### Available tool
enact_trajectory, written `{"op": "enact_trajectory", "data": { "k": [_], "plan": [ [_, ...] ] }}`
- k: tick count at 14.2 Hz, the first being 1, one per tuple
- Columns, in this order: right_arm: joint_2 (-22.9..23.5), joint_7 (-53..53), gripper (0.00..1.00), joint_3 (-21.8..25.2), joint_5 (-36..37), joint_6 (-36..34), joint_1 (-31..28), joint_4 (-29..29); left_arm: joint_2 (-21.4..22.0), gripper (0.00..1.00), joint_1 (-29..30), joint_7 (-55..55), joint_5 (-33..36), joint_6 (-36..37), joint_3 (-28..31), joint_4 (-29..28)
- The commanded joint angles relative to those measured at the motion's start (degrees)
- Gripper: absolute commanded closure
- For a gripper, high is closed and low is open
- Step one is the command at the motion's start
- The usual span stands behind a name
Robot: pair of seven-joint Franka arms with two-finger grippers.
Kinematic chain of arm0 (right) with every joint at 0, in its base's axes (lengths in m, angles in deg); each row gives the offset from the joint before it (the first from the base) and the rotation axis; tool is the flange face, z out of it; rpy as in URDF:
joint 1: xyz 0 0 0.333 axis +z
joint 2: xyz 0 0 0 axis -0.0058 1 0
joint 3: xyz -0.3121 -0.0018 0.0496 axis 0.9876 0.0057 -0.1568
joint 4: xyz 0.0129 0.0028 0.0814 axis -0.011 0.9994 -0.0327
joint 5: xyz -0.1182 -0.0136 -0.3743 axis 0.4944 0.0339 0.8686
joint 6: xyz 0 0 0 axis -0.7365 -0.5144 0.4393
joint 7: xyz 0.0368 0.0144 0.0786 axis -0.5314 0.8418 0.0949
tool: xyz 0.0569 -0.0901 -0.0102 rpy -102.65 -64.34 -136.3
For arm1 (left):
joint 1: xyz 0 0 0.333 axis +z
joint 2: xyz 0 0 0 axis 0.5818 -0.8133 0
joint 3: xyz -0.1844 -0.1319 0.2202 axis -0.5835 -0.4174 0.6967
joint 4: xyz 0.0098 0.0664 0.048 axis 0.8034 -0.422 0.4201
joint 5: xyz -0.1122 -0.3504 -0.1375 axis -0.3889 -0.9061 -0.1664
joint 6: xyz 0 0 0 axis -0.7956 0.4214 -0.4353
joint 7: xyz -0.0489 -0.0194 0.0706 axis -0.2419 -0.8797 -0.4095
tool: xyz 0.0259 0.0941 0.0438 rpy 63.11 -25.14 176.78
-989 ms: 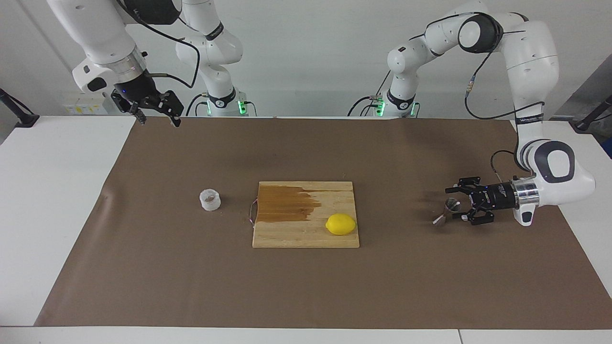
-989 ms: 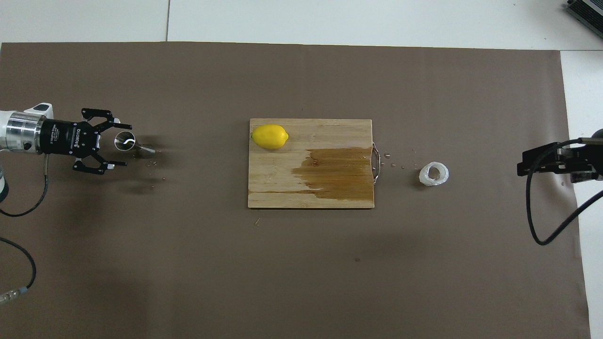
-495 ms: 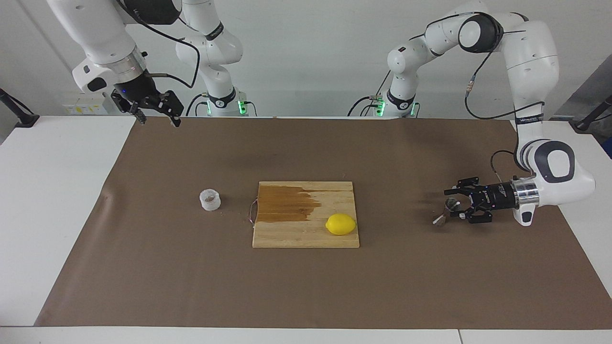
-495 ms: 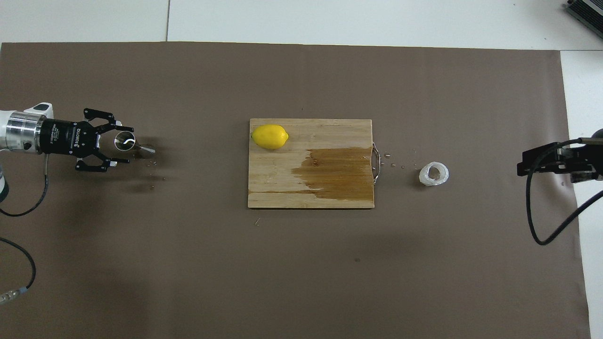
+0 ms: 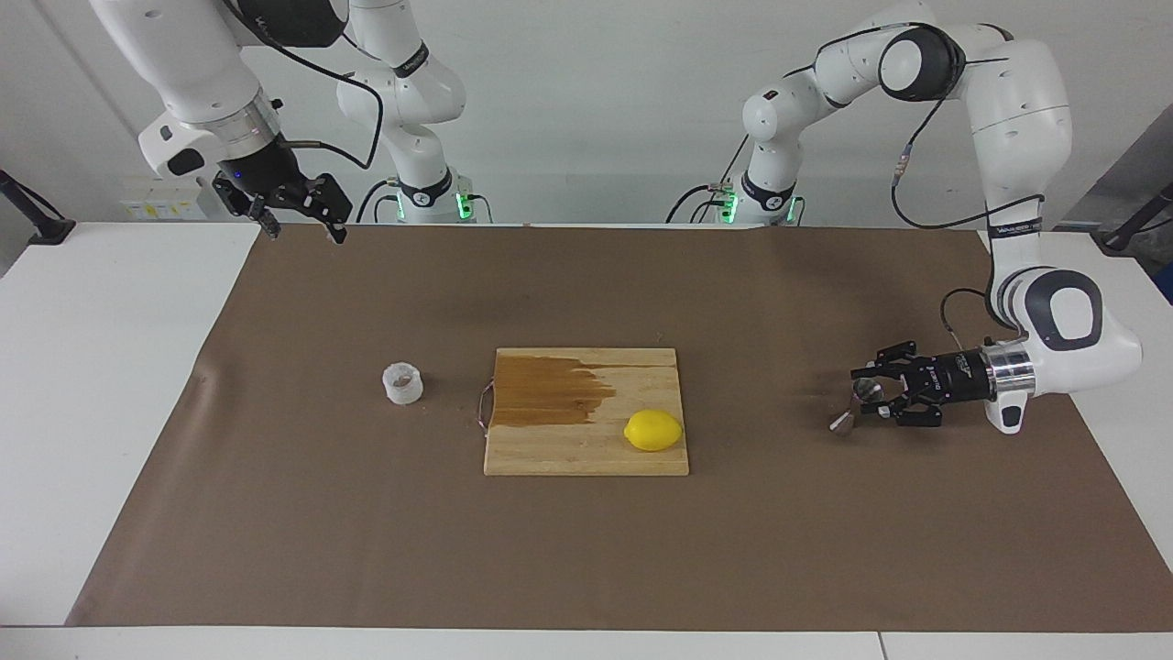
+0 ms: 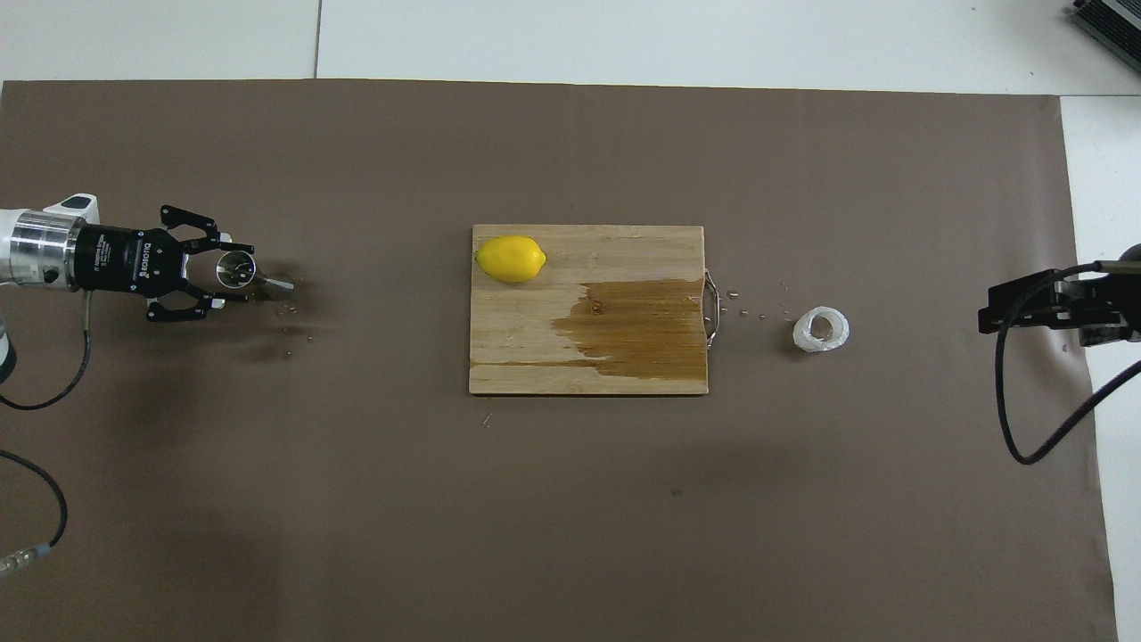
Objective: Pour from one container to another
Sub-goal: 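Close the left gripper on the metal cup and lift it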
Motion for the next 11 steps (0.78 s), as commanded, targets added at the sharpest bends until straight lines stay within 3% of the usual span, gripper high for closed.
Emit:
{"op": "enact_trajectory", "data": {
  "k": [1,3,5,10,11],
  "plan": [
    [0.1,1.0,0.0,-0.3,-1.2,-1.1,-0.8,-0.6,-0.5,0.48,0.8,0.4,-0.7,-0.7,-1.1,0.1],
    [0.1,1.0,0.0,-0.3,-1.2,-1.0,-0.8,-0.6,-0.5,0.57,0.8,0.3,-0.8,-0.7,-1.2,0.1],
    [0.1,1.0,0.0,-0.4,-1.2,-1.1,-0.8,-0.6,-0.5,0.77,0.8,0.3,-1.0,-0.8,-1.2,0.1],
    [0.1,1.0,0.0,-0.3,-1.1,-1.0,-0.8,-0.6,-0.3,0.91,0.3,1.2,-1.2,-1.0,-2.6,0.5],
    [0.1,1.0,0.0,-0.3,-1.1,-1.1,-0.8,-0.6,-0.1,1.0,0.0,2.2,-1.2,-0.9,-3.2,0.6]
  ]
}}
